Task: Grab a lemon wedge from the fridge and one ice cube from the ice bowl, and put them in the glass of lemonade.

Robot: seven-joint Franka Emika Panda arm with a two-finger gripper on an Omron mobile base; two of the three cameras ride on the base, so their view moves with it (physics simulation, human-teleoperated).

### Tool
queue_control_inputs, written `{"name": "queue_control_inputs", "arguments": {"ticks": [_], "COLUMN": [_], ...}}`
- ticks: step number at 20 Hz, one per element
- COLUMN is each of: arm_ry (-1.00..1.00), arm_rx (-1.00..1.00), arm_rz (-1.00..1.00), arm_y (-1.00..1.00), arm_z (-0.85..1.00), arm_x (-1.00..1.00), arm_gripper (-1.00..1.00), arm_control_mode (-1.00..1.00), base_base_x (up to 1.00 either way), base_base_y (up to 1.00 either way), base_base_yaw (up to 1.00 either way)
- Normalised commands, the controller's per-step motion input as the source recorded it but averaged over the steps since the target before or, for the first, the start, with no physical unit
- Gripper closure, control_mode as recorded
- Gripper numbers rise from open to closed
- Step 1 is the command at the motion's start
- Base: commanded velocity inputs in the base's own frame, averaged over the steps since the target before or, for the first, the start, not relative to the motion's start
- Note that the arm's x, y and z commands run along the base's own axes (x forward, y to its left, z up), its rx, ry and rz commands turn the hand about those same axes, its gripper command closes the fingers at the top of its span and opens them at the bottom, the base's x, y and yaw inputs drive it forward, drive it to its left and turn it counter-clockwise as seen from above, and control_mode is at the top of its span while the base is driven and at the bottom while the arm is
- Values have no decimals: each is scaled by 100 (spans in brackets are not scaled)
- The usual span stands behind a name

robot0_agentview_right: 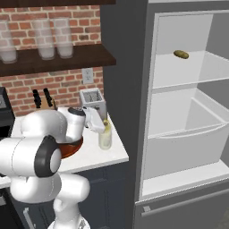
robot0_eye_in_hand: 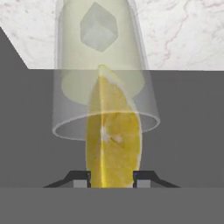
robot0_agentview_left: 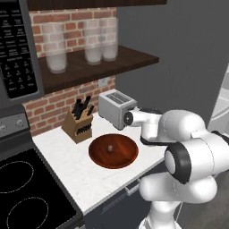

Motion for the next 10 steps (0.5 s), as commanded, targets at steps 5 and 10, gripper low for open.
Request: {"name": "queue_control_inputs", "arguments": {"ticks": [5, 10], "arm_ry": [-4, 0], "arm_rx": [0, 0], "arm_rz": [-4, -1], "arm_y": [0, 0], "arm_z": [40, 27], "arm_x": [-1, -22], "arm_gripper": [-100, -100], "arm_control_mode": [-100, -100], "base_base_x": [0, 0], "base_base_y": [0, 0], "base_base_yaw": [0, 0]}}
